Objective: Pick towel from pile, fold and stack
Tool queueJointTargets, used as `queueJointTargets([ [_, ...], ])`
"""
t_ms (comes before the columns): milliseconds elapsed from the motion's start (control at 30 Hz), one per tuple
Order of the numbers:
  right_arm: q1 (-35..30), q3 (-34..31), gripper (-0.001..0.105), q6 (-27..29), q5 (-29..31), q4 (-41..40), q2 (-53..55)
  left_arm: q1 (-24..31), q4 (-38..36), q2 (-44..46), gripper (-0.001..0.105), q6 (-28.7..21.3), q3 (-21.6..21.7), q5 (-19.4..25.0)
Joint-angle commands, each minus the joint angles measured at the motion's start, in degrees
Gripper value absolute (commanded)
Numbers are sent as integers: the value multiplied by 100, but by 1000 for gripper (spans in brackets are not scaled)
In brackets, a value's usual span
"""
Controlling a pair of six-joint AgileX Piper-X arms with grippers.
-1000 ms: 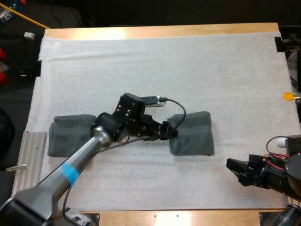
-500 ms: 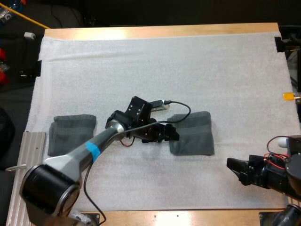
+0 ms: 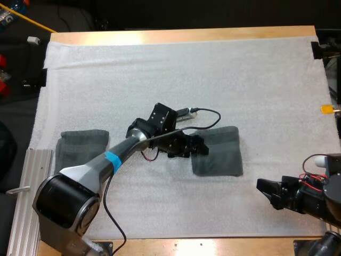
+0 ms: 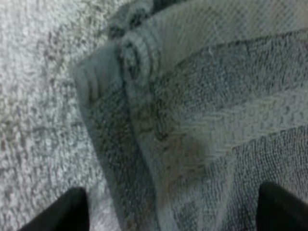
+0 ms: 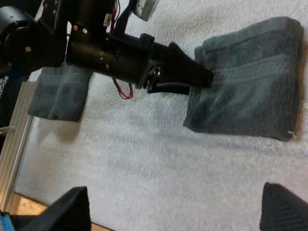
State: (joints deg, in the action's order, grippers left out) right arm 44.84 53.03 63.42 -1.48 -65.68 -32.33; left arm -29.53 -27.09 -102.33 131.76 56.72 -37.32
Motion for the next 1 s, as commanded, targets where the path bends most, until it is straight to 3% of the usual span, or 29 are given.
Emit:
queueJointTargets([
  [0, 12, 14, 70, -71, 37, -15, 2, -29, -77, -54, 68, 87, 75, -29],
  [367, 12, 14, 70, -185, 37, -15, 2, -207, -1039, -425, 68, 79, 695, -29],
  [800, 12, 14, 70, -190, 37, -15, 2, -674, -1005, -600, 66, 79, 1065, -77],
  [900, 12, 14, 70, -190, 37, -15, 2, -673, -1005, -600, 46, 79, 1065, -94],
  [967, 12, 14, 70, -190, 37, -15, 2, -673, -1005, -600, 26, 79, 1065, -94],
])
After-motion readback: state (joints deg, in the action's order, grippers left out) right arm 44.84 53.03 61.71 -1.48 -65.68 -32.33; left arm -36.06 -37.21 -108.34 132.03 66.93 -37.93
